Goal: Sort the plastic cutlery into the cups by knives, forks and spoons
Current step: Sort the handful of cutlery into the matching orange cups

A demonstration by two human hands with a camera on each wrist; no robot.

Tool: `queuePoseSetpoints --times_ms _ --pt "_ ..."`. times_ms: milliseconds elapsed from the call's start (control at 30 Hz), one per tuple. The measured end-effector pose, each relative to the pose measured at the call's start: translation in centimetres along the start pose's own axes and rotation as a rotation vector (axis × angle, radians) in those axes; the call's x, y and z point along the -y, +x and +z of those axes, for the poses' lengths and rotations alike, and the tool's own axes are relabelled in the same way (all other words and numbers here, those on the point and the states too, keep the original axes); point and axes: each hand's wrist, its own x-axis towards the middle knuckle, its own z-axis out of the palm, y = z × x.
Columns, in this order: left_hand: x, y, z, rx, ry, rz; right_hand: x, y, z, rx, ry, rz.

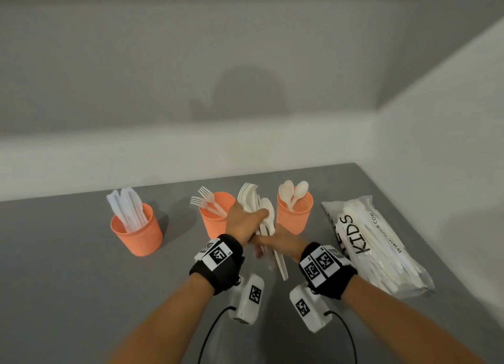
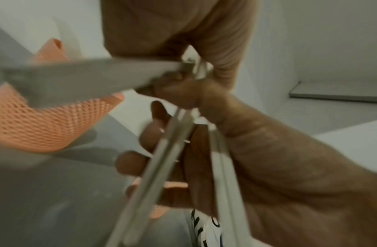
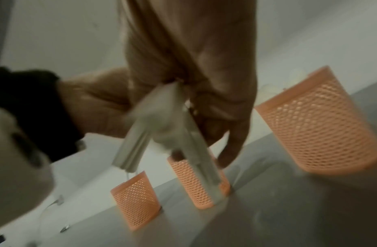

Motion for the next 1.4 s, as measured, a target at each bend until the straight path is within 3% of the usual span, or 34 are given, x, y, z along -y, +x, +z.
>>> queuePoseSetpoints --times_ms 100,200,300,467,667,733,900,1067,1233,1333,1400 --pt "0.0 0.4 0.7 -0.141 0.041 0.012 -0.5 0.7 0.6 -0.238 0.008 -0.093" --pt "-0.5 0.3 0.9 -0.094 -0.007 0.009 -0.6 0.9 1.3 -0.299 0.066 -0.152" --pt "-0.6 0.3 0.4 -0.002 -0.104 0.028 0.1 0.4 0.6 -0.267 0.174 -0.097" --pt "-0.2 1.0 -1.5 0.036 -0.314 -0.110 0.1 0.1 -1.0 -0.213 0.303 -0.055" --pt "-0.5 0.2 -1.4 0.328 -0.342 -0.155 0.8 0.1 -0.8 -0.102 0.422 -0.012" --pt "-0.8 -0.1 -1.1 0.360 -0.324 -0.155 1.2 0.0 -0.8 -0.072 0.451 0.000" --pt "-0.7 -0.6 -0.7 0.257 -0.247 -0.020 1.6 -0.4 -0.9 -0.102 0.384 -0.039" --pt "-0.4 -0.4 0.2 0.026 -0.280 -0.015 0.8 -0.4 -0.9 -0.203 0.358 -0.112" --pt "-1.3 0.1 0.2 -0.119 -0.339 -0.012 -0.4 0.4 -2.1 -0.361 0.356 -0.063" --pt "-2.3 0.3 -0.3 -0.149 -0.319 0.036 -0.8 0.1 -2.9 -0.382 0.388 -0.032" --pt "-2.3 0.2 -0.4 -0.092 -0.234 0.057 -0.8 -0.3 -3.1 -0.393 0.348 -0.038"
